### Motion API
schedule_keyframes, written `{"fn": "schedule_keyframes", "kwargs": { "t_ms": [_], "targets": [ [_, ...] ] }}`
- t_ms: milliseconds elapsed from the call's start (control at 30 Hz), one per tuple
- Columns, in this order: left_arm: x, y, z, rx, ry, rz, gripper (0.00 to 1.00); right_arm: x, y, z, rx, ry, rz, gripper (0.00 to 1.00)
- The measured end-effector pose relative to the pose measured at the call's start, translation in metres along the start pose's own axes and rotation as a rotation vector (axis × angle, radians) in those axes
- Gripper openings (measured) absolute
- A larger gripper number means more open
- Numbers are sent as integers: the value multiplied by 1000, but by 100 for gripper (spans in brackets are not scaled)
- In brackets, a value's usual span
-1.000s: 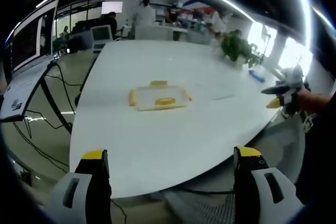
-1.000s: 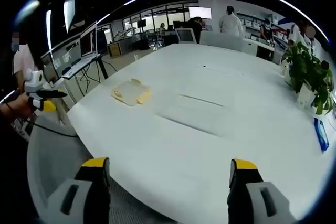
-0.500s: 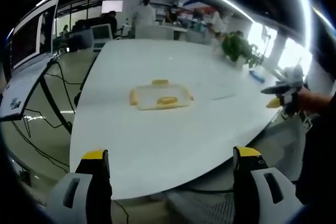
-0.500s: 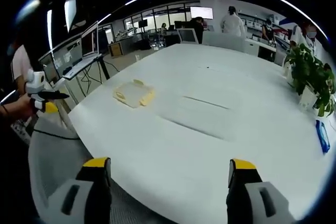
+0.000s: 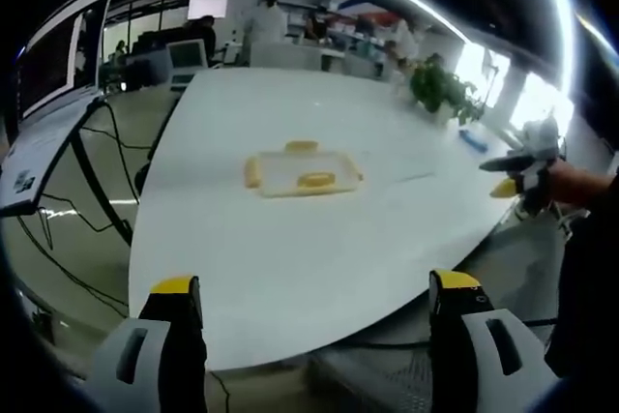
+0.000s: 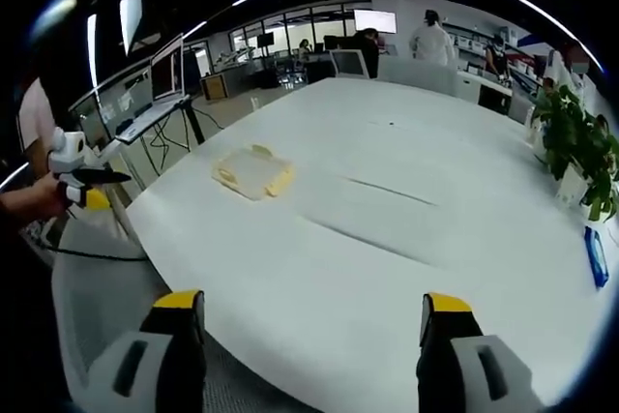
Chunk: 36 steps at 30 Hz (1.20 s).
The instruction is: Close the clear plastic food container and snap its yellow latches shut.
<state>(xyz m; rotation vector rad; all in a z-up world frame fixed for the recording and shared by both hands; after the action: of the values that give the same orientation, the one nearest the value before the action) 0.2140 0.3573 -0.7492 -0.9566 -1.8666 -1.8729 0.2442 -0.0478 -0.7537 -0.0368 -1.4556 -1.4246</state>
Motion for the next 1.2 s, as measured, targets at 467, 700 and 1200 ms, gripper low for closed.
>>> {"fn": "schedule_keyframes", "kwargs": {
  "t_ms": [467,700,1200],
  "targets": [
    [-9,1,16,-20,-33,-1,95,-16,12,12,-4,-5,-12,91],
    [-12,-1,21,-21,-45,-3,94,-26,16,18,-8,-8,-16,91],
    [-24,-2,32,-22,-63,-5,92,-49,41,29,66,7,8,89]
  ]
}}
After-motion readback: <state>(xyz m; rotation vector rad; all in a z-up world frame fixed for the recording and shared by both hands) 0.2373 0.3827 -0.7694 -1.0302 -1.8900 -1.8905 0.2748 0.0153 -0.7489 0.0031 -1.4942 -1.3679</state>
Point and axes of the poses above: the point that each gripper's makers call its tool centre point, and the gripper's own axes: x roughly backward along the fingers, z roughly to its left, y roughly out of its top, the point moved 6 cm from there along x, roughly backward along the fingers, and after that the axes turned 12 degrees about y, right-handed, at the moved point
